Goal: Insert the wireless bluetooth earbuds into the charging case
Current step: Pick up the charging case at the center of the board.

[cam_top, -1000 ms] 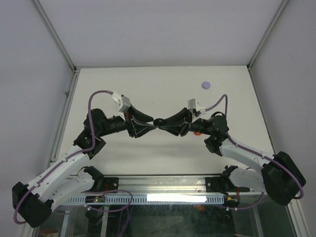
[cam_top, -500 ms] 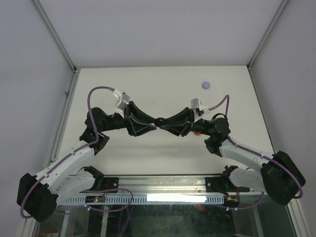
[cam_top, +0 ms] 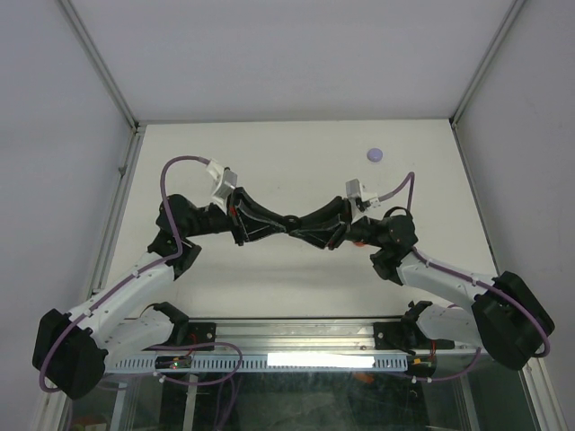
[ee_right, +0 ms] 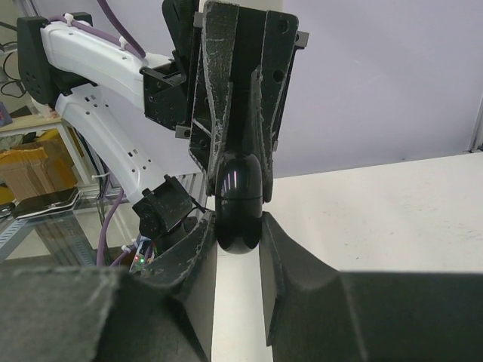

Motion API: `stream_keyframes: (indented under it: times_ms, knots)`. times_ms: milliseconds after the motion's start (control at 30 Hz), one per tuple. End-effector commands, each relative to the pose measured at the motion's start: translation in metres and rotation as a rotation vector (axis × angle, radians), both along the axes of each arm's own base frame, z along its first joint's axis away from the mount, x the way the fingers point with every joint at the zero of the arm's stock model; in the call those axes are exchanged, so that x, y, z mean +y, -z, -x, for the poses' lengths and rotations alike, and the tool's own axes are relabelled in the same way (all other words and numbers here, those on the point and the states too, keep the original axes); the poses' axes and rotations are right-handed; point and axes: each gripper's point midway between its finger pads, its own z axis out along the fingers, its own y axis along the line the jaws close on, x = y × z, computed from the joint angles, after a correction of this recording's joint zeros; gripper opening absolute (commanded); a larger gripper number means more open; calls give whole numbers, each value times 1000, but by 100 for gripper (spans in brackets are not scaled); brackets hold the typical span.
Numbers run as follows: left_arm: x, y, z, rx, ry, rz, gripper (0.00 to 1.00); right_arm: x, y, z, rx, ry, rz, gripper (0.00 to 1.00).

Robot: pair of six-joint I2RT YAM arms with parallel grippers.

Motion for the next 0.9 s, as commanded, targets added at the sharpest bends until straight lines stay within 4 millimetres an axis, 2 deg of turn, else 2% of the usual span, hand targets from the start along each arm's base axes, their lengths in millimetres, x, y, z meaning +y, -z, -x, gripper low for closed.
stream_keyframes:
  times_ms: [0,167,433,467,500,867]
  knots:
    - [2,-18,12,-92,44,6,2,3,-7,0,-34,-6,0,15]
    - [6,-12,10,-78,11,-86,0,4,2,4,-55,-28,95,38]
    - [11,-13,8,-83,-16,-156,0,-1,0,11,1,-32,142,38]
    - [10,-13,8,-82,-13,-160,0,-2,-1,9,-61,-19,143,46]
    - [10,-13,8,-81,-6,-163,0,-1,-3,8,-92,-15,140,49]
    - [4,-4,9,-63,22,-191,0,2,-10,13,-80,-60,100,50]
